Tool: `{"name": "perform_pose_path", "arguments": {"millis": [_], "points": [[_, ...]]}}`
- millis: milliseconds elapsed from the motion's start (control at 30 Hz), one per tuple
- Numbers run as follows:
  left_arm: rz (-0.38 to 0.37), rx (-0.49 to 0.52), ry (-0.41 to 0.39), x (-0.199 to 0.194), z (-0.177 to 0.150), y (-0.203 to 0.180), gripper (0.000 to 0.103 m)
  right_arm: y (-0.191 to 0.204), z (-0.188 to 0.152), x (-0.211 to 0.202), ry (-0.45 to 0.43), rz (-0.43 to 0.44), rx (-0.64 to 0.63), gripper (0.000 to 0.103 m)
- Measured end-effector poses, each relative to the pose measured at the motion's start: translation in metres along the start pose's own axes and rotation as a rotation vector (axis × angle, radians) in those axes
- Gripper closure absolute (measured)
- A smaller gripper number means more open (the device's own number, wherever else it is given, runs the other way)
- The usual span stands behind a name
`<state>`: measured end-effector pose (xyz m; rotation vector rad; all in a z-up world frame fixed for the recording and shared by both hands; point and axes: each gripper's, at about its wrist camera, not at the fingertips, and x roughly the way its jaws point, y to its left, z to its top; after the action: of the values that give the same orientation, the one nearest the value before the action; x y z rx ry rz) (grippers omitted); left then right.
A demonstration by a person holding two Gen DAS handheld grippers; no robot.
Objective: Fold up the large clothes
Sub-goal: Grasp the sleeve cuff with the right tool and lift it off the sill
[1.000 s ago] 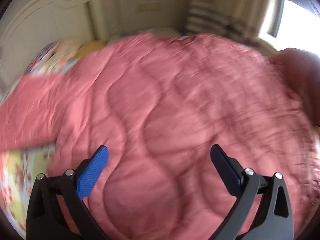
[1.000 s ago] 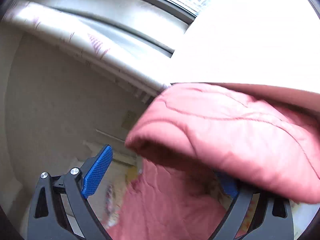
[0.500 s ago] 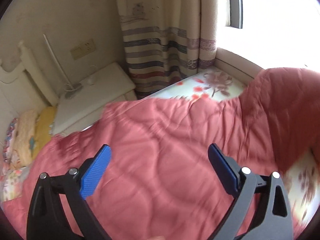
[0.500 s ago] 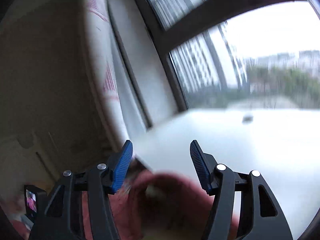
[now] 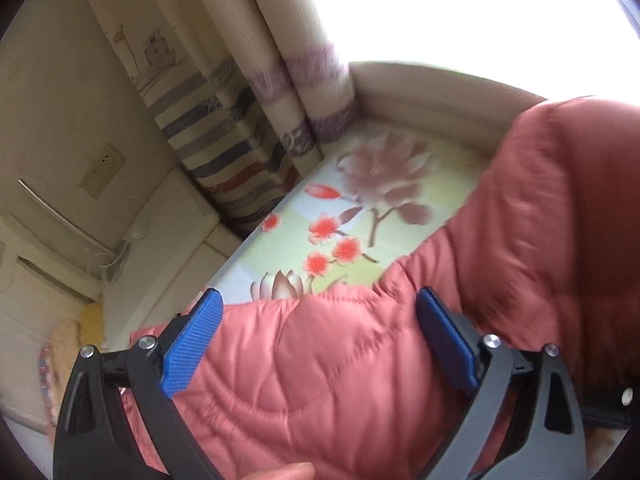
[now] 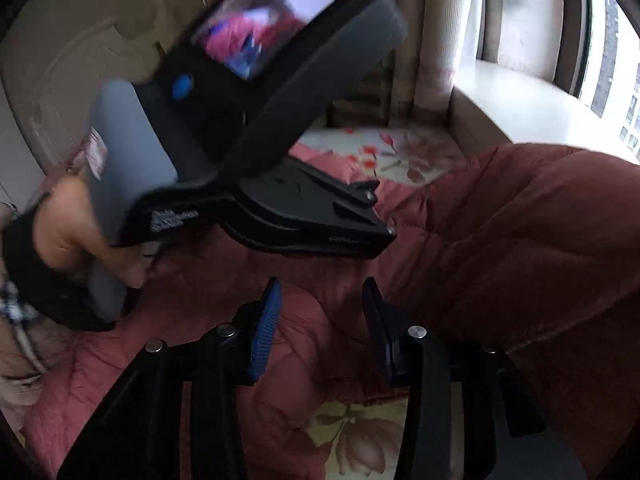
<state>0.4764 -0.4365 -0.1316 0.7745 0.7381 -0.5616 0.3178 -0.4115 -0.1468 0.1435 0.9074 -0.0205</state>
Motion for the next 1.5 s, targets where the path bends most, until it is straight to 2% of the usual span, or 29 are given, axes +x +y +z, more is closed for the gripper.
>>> {"name": "perform_pose_path", "arguments": {"millis": [67,133,233,333,400,467,533,600,700,733,800,900,1067,1133,1200,1300,1333,1367,1400,1433,1500], "points": [[0.068,-0.029,-0.075,0.006,-0.002,0.003,0.002,-0.011,-0.008,0.022,0.084,0.012,0.013,0.06],[0.079,-0.072,-0.108,0.008,-0.006,0.005,0.002,-0.018,-0.021,0.013,0.078,0.015,0.021,0.06],[0.096,-0.07,-0.11,0.009,-0.002,0.005,0.002,-0.019,-0.053,-0.002,0.074,0.002,0.032,0.06],[0.06,-0.097,-0.105,0.008,-0.002,0.009,0.002,-0.024,-0.07,-0.017,0.043,0.029,0.069,0.06],[-0.013,-0.141,-0.094,0.004,-0.004,0.023,0.002,-0.024,-0.068,-0.021,0.055,0.032,0.068,0.061],[-0.021,-0.174,-0.11,-0.004,-0.002,0.036,0.002,-0.018,-0.06,-0.031,0.054,0.01,0.044,0.061],[-0.042,-0.196,-0.139,-0.015,0.001,0.043,0.002,-0.009,-0.047,-0.046,-0.018,0.022,-0.009,0.061],[-0.067,-0.157,-0.119,-0.015,0.005,0.035,0.002,-0.007,-0.023,-0.044,-0.056,0.005,-0.038,0.061],[0.006,-0.047,-0.07,0.004,0.005,0.008,0.002,-0.01,-0.001,-0.024,-0.036,0.029,-0.032,0.06],[0.031,-0.057,-0.119,0.005,0.001,0.003,0.002,-0.013,0.001,-0.011,-0.005,0.04,-0.016,0.06],[0.026,-0.09,-0.109,0.009,0.003,0.008,0.002,-0.016,-0.008,0.019,0.088,0.029,-0.021,0.059],[0.012,-0.116,-0.096,0.014,0.006,0.014,0.002,-0.023,-0.025,0.0,0.081,0.042,-0.004,0.06],[0.11,-0.069,-0.11,0.011,0.007,0.001,0.002,-0.03,-0.068,-0.031,0.041,0.04,0.038,0.06],[0.164,-0.063,-0.099,0.013,0.009,-0.002,0.002,-0.027,-0.077,-0.039,0.027,0.028,0.05,0.06],[0.185,-0.056,-0.103,0.01,0.009,-0.004,0.002,-0.028,-0.078,-0.043,0.015,0.021,0.062,0.06],[0.153,-0.086,-0.076,-0.003,0.005,0.005,0.002,-0.027,-0.078,-0.043,-0.004,-0.012,0.089,0.06],[0.138,-0.112,-0.09,-0.013,0.001,0.01,0.002,-0.026,-0.083,-0.056,-0.035,-0.023,0.124,0.056],[0.11,-0.147,-0.118,-0.027,-0.004,0.017,0.002,-0.027,-0.091,-0.076,-0.096,-0.013,0.176,0.042],[0.07,-0.181,-0.144,-0.043,-0.013,0.023,0.002,-0.031,-0.102,-0.099,-0.164,0.001,0.234,0.018],[0.045,-0.197,-0.15,-0.051,-0.019,0.025,0.002,-0.042,-0.116,-0.121,-0.242,0.022,0.308,0.009],[-0.012,-0.217,-0.145,-0.062,-0.037,0.023,0.002,-0.066,-0.145,-0.165,-0.409,0.117,0.508,0.005]]}}
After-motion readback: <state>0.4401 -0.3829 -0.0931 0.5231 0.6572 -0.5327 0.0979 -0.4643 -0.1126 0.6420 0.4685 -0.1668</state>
